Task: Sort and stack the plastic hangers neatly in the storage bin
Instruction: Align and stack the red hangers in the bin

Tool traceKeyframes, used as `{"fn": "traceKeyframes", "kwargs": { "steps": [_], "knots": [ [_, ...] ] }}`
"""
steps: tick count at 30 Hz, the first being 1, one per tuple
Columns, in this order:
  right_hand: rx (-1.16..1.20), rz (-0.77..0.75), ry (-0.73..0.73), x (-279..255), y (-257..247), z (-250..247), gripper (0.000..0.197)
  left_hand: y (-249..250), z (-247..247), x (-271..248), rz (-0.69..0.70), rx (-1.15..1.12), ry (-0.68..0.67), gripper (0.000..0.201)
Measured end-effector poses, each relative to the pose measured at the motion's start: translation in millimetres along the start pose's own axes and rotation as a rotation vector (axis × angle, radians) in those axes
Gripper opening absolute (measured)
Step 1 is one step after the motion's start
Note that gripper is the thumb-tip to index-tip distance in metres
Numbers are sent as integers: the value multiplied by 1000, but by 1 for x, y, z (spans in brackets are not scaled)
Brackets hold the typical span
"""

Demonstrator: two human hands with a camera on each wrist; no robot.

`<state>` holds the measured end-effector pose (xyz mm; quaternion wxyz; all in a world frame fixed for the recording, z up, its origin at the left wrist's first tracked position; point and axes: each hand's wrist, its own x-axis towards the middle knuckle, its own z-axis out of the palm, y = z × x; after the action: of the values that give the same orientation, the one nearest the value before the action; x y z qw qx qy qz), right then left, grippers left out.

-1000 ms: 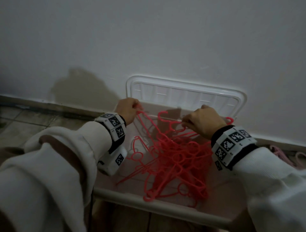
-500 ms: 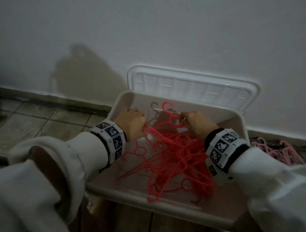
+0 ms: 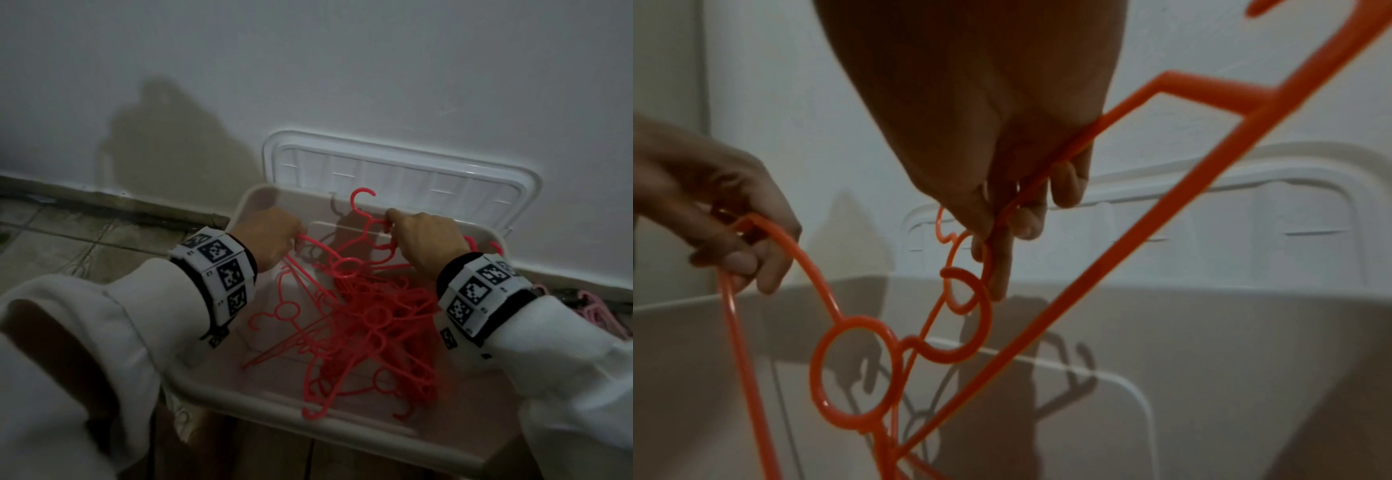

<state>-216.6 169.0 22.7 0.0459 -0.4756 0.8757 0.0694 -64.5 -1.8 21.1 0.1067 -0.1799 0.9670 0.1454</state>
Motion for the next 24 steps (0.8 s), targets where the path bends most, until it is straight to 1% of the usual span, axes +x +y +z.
{"fn": "traceKeyframes", "kwargs": {
  "steps": [2,4,9,11,13,15,17,20,22,24],
  "knots": [
    [-9,16,62,0,3,1,30,0,-6,-1,-3,21,39,24],
    [1,32,142,-1,8,1,31,0,-9,-2,19,84,60,27],
    [52,32,285,-2,17,-1,25,-4,-5,-3,118,144,-54,33],
    [78,4,375,-4,17,-1,23,-1,-6,-5,111,203,-47,29],
    [123,9,447,-6,17,-2,21,2,-5,-7,89,277,-24,23],
    [157,33,474,-7,19,-4,21,3,-2,-8,34,343,-34,26],
    [181,27,511,-9,22,-3,23,4,3,-7,12,423,-58,34],
    [215,1,506,-11,22,0,24,6,12,-6,5,430,-78,55],
    [238,-44,511,-11,24,2,26,3,21,-3,33,448,-78,69],
    [256,-86,513,-13,25,2,30,2,29,0,99,491,-94,66]
  ]
}}
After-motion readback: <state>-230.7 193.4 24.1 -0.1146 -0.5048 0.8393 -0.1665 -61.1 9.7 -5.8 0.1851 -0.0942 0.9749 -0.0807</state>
